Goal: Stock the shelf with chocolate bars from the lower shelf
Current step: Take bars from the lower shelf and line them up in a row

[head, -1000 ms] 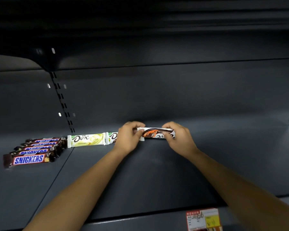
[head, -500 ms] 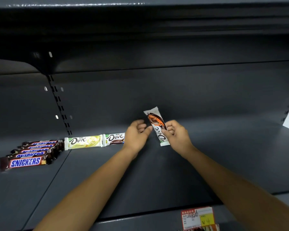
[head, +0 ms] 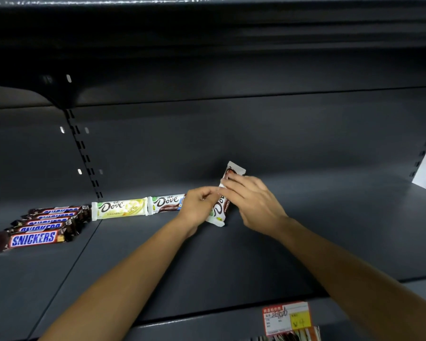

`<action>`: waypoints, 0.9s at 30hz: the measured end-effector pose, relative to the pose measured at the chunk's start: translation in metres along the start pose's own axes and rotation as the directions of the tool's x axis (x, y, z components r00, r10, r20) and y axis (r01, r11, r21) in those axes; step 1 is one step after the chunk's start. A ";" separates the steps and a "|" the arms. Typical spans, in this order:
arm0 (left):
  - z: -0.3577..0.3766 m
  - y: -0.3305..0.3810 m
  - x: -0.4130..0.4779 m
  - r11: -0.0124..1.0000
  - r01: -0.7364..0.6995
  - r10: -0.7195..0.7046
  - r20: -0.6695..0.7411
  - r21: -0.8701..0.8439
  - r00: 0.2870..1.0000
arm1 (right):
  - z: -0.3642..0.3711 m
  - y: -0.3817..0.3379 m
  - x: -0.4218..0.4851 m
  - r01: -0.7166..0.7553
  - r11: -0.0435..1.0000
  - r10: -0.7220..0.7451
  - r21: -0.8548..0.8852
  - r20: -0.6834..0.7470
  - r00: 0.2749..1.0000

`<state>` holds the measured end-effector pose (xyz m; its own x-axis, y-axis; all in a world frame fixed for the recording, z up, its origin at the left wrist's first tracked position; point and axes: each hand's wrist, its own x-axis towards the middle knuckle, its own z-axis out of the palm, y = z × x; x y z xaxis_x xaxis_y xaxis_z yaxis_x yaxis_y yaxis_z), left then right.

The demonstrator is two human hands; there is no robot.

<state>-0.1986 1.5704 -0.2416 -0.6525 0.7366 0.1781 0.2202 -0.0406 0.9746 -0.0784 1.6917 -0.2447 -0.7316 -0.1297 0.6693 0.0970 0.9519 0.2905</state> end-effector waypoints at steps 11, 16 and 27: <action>-0.014 -0.002 0.001 0.997 0.073 -0.072 0.042 -0.028 0.997 | 0.016 -0.004 0.006 -0.083 0.996 0.082 0.021 0.060 0.995; -0.031 -0.018 0.006 0.985 0.057 -0.033 -0.148 0.163 0.988 | 0.025 0.001 0.008 -0.310 0.951 0.303 0.014 0.182 0.936; -0.049 -0.036 0.000 0.581 -0.096 0.325 -0.123 0.808 0.938 | 0.046 0.009 0.018 -0.369 0.926 0.376 -0.074 0.253 0.891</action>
<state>-0.2420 1.5395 -0.2699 -0.6290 0.5946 0.5008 0.7766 0.4515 0.4393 -0.1215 1.7101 -0.2612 -0.7866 0.3124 0.5327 0.4103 0.9091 0.0727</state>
